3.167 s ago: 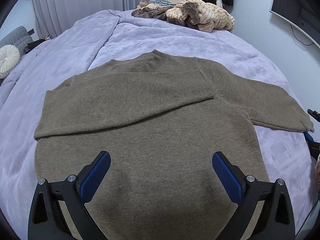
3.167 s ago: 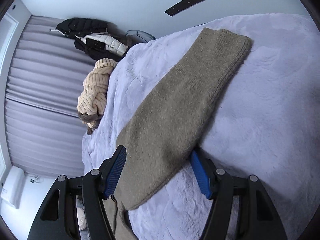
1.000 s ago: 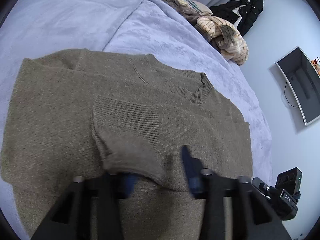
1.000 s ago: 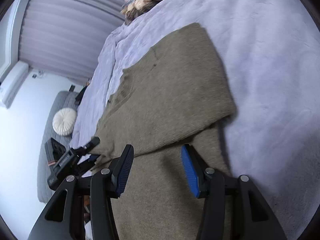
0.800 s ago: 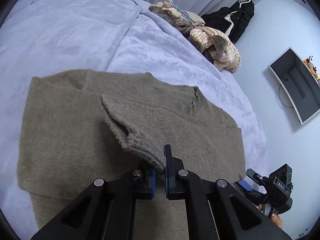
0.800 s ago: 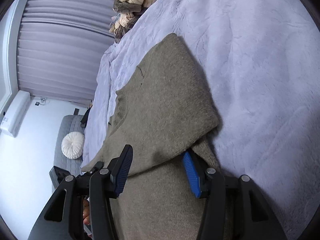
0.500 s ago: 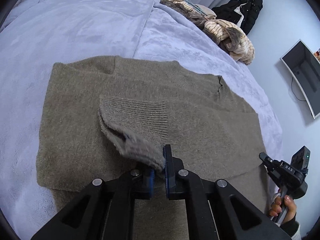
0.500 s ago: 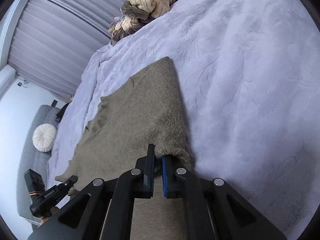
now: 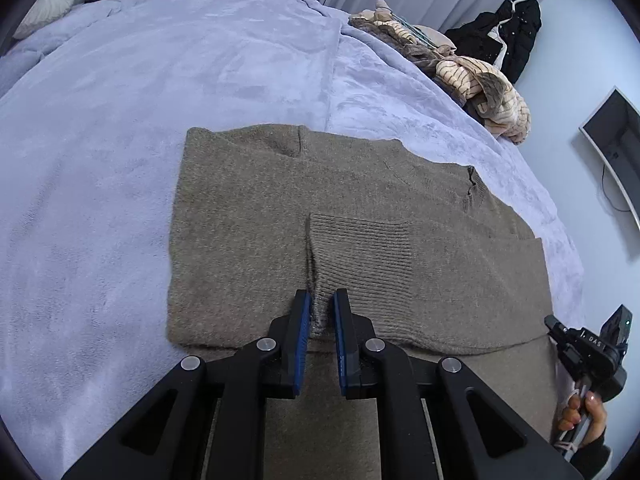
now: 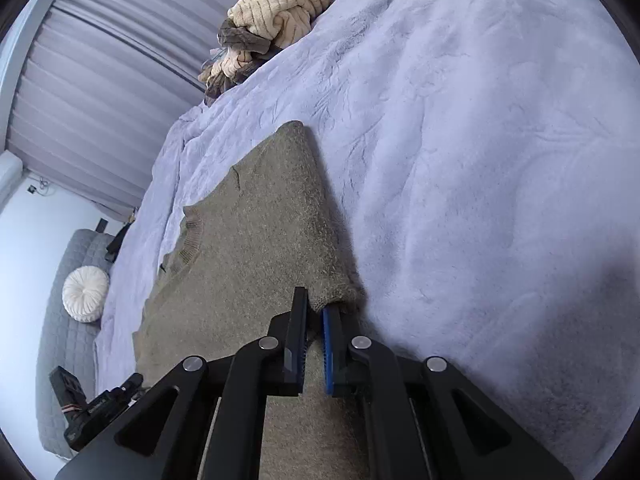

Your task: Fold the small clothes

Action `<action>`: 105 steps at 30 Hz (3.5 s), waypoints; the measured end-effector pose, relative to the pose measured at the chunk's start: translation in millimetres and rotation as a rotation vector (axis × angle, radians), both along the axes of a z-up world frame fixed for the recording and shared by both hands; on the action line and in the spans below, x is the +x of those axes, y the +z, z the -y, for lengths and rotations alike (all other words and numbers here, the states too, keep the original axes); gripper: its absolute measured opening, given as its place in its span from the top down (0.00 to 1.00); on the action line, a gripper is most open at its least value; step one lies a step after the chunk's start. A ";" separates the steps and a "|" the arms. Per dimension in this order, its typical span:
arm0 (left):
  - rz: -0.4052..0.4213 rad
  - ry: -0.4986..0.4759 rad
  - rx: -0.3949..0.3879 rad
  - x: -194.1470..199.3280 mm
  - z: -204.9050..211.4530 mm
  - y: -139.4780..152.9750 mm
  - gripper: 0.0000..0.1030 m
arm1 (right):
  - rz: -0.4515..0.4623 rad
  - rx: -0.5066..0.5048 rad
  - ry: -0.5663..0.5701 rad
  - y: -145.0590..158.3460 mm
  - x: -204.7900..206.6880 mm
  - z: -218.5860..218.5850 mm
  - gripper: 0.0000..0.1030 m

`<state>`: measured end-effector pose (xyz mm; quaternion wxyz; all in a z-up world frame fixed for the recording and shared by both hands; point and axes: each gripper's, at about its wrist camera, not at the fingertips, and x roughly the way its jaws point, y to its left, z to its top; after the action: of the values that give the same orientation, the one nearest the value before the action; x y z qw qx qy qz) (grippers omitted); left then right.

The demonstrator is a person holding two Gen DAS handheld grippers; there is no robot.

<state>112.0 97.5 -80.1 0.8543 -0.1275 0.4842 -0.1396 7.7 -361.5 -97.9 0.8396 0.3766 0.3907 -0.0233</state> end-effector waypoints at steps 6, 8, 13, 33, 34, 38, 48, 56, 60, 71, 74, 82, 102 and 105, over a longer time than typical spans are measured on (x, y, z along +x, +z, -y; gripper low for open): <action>0.051 0.045 0.057 -10.4 -10.5 17.0 0.87 | -0.011 -0.103 -0.007 20.0 -11.1 1.1 0.78; 0.072 0.048 0.053 -10.2 -11.1 23.2 0.87 | 0.051 -0.120 -0.029 33.5 -22.2 10.5 0.74; 0.086 0.011 0.067 0.1 13.0 27.0 0.87 | 0.047 -0.039 0.039 35.7 9.7 29.7 0.51; 0.091 -0.023 0.273 -0.3 50.8 0.2 0.87 | -0.092 -0.312 0.134 15.0 44.0 7.1 0.91; 0.093 -0.019 0.277 -1.6 50.8 0.6 0.87 | -0.091 -0.369 0.125 22.6 38.1 4.9 0.91; 0.103 -0.009 0.308 -5.3 54.1 2.6 0.87 | -0.035 -0.421 0.113 47.3 20.2 0.3 0.87; 0.103 0.000 0.339 -11.1 57.8 4.0 0.87 | -0.126 -0.440 0.273 15.1 39.0 -45.0 0.87; 0.108 0.001 0.345 -12.4 59.1 2.1 0.87 | -0.097 -0.394 0.232 30.5 19.1 -34.7 0.86; 0.112 -0.002 0.356 -12.1 60.1 2.6 0.87 | -0.105 -0.377 0.229 32.0 9.8 -34.0 0.84; 0.122 0.007 0.337 -19.0 55.9 11.8 0.87 | -0.119 -0.472 0.288 37.0 0.4 -61.7 0.68; 0.133 0.013 0.314 -25.6 53.6 21.0 0.87 | -0.119 -0.480 0.299 37.6 -1.2 -65.9 0.66; 0.126 0.005 0.308 -48.4 55.8 34.0 0.87 | -0.121 -0.520 0.297 41.9 -8.4 -74.1 0.52; 0.096 -0.010 0.293 -106.8 49.6 31.0 0.01 | -0.073 -0.495 0.312 62.3 -42.6 -81.9 0.30; 0.058 -0.016 0.271 -120.8 43.6 26.6 0.01 | -0.079 -0.468 0.317 62.2 -55.3 -77.2 0.30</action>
<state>-8.9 53.9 -53.5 0.8761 -0.0030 0.4748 -0.0837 -47.5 -284.3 -35.7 0.8810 0.1056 0.4612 0.0038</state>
